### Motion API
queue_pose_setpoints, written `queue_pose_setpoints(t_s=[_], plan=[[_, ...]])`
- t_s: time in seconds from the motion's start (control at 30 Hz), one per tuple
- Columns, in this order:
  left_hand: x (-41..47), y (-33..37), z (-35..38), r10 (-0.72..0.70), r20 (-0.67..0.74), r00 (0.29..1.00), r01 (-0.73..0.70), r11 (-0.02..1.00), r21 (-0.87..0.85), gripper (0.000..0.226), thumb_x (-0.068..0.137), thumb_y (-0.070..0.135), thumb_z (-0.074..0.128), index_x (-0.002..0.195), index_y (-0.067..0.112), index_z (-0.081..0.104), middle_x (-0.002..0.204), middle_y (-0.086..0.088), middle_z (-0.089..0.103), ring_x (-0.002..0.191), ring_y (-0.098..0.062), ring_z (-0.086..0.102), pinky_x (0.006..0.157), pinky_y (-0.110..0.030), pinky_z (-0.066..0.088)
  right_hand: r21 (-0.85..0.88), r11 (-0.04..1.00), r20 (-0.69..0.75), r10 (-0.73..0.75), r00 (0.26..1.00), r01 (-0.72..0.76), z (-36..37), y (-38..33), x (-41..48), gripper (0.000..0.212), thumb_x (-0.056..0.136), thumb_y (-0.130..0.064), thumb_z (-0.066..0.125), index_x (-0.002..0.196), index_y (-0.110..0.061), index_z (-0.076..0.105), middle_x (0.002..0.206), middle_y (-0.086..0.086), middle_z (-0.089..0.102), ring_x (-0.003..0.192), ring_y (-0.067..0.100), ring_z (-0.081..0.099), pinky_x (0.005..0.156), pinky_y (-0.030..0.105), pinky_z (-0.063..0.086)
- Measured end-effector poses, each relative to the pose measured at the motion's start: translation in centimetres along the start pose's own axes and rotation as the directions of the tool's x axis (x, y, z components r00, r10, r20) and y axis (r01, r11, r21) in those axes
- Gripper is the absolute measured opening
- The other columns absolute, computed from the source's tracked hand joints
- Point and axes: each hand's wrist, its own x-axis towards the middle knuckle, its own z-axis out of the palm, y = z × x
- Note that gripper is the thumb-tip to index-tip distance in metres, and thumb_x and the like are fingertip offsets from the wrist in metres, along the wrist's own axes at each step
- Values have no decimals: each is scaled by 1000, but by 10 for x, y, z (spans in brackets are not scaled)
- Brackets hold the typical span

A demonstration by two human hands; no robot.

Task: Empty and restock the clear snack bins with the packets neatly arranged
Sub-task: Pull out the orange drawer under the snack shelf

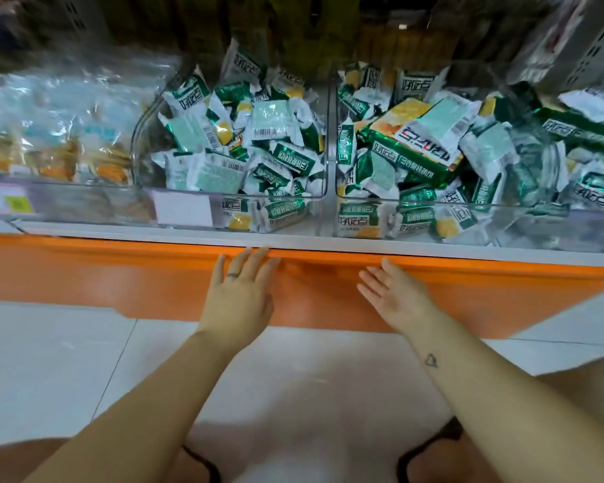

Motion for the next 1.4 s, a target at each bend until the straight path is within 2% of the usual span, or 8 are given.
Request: queue_pose_setpoints(t_s=[0.2, 0.3, 0.37, 0.47, 0.7, 0.9, 1.13, 1.4], plan=[[-7, 0, 2, 22, -43, 999, -25, 997, -74, 56, 69, 14, 77, 122, 14, 61, 118, -8, 63, 116, -35, 57, 100, -61, 36, -542, 829, 67, -123, 990, 139, -28, 6, -29, 9, 97, -13, 52, 90, -16, 58, 100, 9, 68, 92, 19, 63, 90, 38, 50], [-11, 2, -2, 16, -69, 998, -21, 997, -73, 45, 71, 17, 78, 114, 14, 66, 105, -9, 64, 99, -35, 62, 99, -62, 36, -873, 179, 339, -449, 827, 455, -40, 0, -37, 4, 89, -16, 63, 88, -18, 66, 96, 2, 72, 90, 15, 64, 85, 30, 48], [-13, 3, -6, 7, -64, 998, -11, 998, -57, 39, 71, 18, 80, 108, 14, 69, 97, -8, 65, 89, -35, 64, 98, -62, 37, -858, -275, 512, -505, 695, 433, -40, -4, -40, 26, 87, -28, 65, 112, -23, 65, 111, -2, 67, 107, 17, 59, 93, 32, 44], [-18, 6, -14, -8, -42, 999, 7, 999, -39, 31, 72, 21, 80, 100, 16, 71, 90, -6, 67, 82, -35, 65, 98, -62, 38, -765, -581, 549, -364, 752, 277, -36, -8, -46, 39, 92, -42, 56, 129, -33, 54, 132, -6, 56, 126, 15, 48, 114, 40, 20], [-38, 11, -28, 2, 29, 1000, -1, 999, -47, 27, 71, 35, 81, 90, 18, 72, 81, -4, 66, 80, -33, 64, 100, -62, 36, -676, -692, 585, -293, 757, 255, -45, 0, -70, 24, 94, -43, 52, 116, -37, 57, 117, -11, 62, 113, 10, 56, 116, 41, 9], [-56, 15, -49, 41, 252, 967, -36, 999, -24, 46, 90, 58, 48, 127, 30, 53, 124, 7, 57, 121, -17, 50, 116, -40, 16, -546, -786, 600, -124, 790, 291, -51, 5, -89, 24, 92, -44, 54, 113, -33, 56, 116, -8, 63, 113, 14, 56, 113, 38, 19], [-64, 11, -59, 128, 369, 921, -128, 991, -23, 53, 88, 64, 48, 131, 32, 48, 126, 10, 58, 118, -14, 52, 112, -33, 25, -475, -790, 590, 42, 806, 389, -52, 2, -102, 23, 93, -43, 55, 112, -30, 57, 114, -3, 62, 108, 21, 56, 84, 30, 37], [-42, -9, -84, 161, 299, 940, -129, 984, -122, 41, 94, 56, 43, 128, 34, 50, 113, 15, 64, 109, -10, 57, 108, -32, 28, -442, -759, 661, 86, 746, 479, -8, -22, -103, 28, 91, -48, 55, 115, -34, 59, 113, -10, 63, 108, 16, 55, 77, 28, 39]])
